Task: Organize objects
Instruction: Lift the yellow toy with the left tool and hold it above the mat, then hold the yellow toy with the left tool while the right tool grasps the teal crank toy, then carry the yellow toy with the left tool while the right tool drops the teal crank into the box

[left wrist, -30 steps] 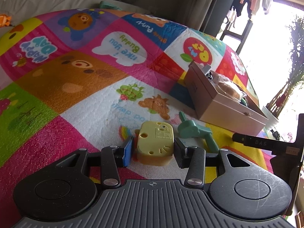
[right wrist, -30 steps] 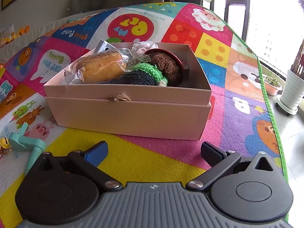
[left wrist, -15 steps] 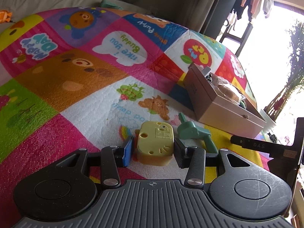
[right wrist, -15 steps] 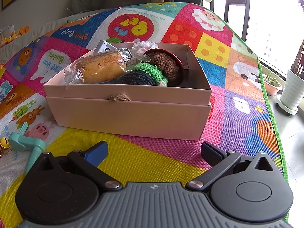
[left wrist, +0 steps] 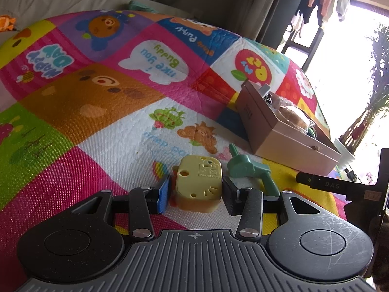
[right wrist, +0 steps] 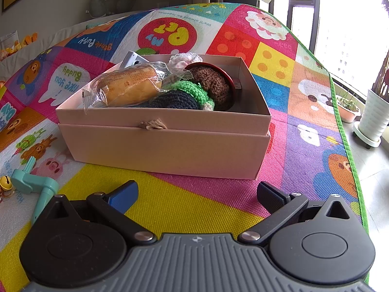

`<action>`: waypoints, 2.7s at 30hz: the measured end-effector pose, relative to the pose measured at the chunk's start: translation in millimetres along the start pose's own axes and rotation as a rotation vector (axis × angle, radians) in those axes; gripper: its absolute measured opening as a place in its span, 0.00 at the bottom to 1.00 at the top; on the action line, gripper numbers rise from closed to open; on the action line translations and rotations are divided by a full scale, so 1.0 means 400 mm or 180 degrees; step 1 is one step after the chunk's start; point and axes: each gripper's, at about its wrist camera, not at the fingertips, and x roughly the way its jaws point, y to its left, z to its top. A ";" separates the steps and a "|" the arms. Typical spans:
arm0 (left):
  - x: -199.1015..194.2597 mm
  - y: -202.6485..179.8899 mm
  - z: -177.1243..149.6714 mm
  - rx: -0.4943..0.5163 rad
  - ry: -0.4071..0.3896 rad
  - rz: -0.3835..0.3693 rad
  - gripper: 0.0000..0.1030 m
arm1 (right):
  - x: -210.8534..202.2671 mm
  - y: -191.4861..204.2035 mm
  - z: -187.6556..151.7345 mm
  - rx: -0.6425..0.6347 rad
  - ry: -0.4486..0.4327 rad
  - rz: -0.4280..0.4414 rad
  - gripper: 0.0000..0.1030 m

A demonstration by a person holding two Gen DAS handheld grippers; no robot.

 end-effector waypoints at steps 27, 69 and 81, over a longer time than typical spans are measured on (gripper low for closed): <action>-0.076 0.039 0.017 -0.0119 -0.0188 0.0169 0.47 | -0.078 0.226 -0.003 -0.0431 0.0157 0.1165 0.97; -0.081 -0.035 -0.001 0.0142 -0.0029 -0.0107 0.47 | -0.092 0.194 -0.030 -0.1360 -0.0089 0.0657 0.59; -0.069 -0.034 -0.009 0.0109 0.0015 -0.0185 0.47 | -0.134 0.063 -0.042 -0.1297 -0.0200 0.1100 0.79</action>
